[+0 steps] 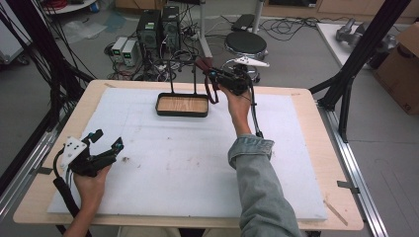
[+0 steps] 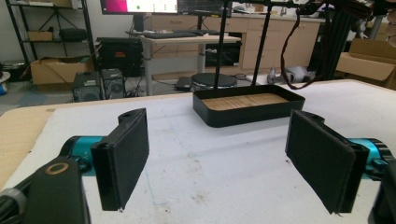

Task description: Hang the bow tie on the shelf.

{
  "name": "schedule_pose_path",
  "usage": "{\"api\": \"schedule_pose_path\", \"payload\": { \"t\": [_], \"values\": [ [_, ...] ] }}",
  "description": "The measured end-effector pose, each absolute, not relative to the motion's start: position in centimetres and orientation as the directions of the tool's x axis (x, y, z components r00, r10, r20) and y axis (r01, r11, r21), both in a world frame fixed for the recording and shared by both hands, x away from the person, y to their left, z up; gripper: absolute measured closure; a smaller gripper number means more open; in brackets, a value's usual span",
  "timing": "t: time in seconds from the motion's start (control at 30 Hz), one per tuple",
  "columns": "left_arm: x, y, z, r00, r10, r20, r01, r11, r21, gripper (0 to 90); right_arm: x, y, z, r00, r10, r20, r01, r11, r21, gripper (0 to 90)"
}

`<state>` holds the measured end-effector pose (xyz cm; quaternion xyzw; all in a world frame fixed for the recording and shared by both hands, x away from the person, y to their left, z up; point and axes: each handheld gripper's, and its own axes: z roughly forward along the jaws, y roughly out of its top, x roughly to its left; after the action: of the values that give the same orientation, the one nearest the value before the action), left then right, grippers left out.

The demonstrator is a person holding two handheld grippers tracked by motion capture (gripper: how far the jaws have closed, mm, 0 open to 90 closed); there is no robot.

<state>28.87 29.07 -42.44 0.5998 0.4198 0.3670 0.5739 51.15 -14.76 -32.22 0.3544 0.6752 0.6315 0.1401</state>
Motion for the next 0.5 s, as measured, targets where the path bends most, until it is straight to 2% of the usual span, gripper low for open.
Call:
{"api": "schedule_pose_path", "payload": {
  "t": [0.5],
  "values": [
    [28.90,29.03,-42.48,0.384,0.923,-0.039,0.087,0.006,0.996,21.8,51.82,-15.52,-32.49,-0.655,0.721,0.229,0.307,-0.024,0.952,75.2]
  ]
}}
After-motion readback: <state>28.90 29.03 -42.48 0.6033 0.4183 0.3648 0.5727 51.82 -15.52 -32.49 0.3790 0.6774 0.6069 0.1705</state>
